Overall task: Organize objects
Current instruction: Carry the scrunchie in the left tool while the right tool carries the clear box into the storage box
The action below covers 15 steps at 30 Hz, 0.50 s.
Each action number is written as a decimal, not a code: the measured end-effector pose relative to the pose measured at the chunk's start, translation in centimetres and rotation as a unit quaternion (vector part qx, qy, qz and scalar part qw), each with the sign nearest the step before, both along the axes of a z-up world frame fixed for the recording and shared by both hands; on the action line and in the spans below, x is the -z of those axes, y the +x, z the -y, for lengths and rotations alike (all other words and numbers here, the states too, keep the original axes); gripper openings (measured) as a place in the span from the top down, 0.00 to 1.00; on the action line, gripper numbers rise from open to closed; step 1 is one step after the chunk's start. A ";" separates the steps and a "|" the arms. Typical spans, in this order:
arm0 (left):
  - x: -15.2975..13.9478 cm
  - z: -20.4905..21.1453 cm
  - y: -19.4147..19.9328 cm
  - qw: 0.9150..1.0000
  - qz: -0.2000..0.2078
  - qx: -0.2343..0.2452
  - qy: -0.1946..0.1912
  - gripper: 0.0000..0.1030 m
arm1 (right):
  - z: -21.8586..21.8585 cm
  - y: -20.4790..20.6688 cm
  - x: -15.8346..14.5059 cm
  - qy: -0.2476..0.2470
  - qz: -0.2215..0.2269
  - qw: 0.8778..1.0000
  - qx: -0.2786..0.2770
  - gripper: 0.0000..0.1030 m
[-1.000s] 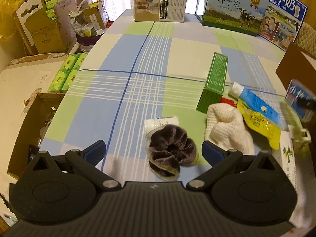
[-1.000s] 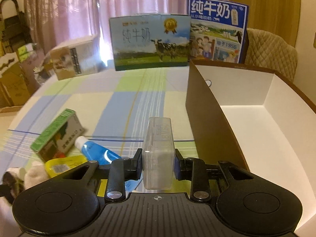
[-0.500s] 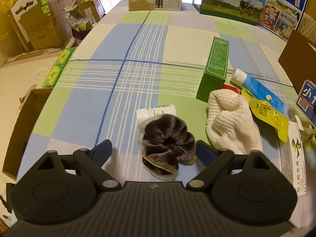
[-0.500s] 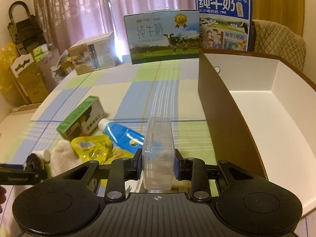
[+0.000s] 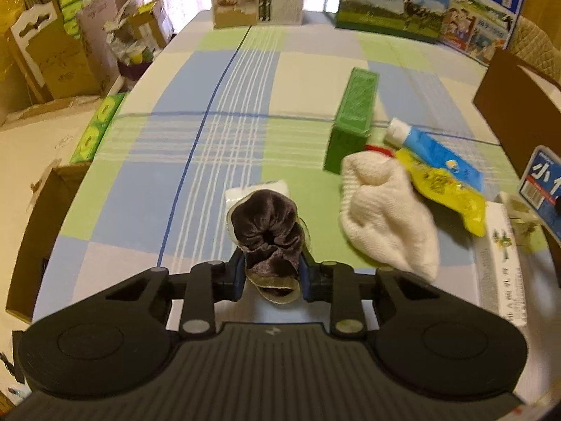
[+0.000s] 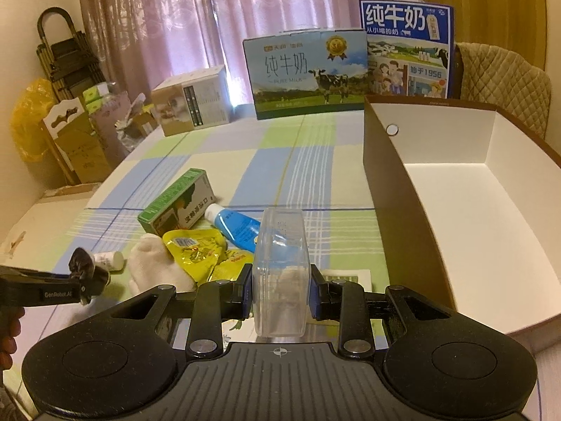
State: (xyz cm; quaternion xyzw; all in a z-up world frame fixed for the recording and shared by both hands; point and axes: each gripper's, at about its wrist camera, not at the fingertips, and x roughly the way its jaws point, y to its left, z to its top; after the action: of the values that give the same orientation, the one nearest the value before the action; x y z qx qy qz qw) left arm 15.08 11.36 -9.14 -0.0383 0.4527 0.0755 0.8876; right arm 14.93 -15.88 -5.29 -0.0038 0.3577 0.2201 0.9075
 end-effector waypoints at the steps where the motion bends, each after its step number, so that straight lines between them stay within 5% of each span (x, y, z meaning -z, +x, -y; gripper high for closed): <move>1: -0.5 0.5 0.0 1.000 0.005 0.005 0.004 0.76 | 0.3 -0.2 -0.3 0.002 0.001 1.000 0.001 0.74; 15: -7.8 10.8 -0.6 0.989 0.073 0.121 -0.043 0.77 | 6.9 -1.1 -5.7 0.025 0.053 0.998 0.030 0.74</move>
State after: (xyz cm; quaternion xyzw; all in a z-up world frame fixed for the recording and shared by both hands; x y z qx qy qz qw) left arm 14.46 0.57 -1.37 -0.0265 0.3908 -0.0548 0.9184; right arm 13.82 -22.74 0.44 0.0177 0.3031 0.2009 0.9314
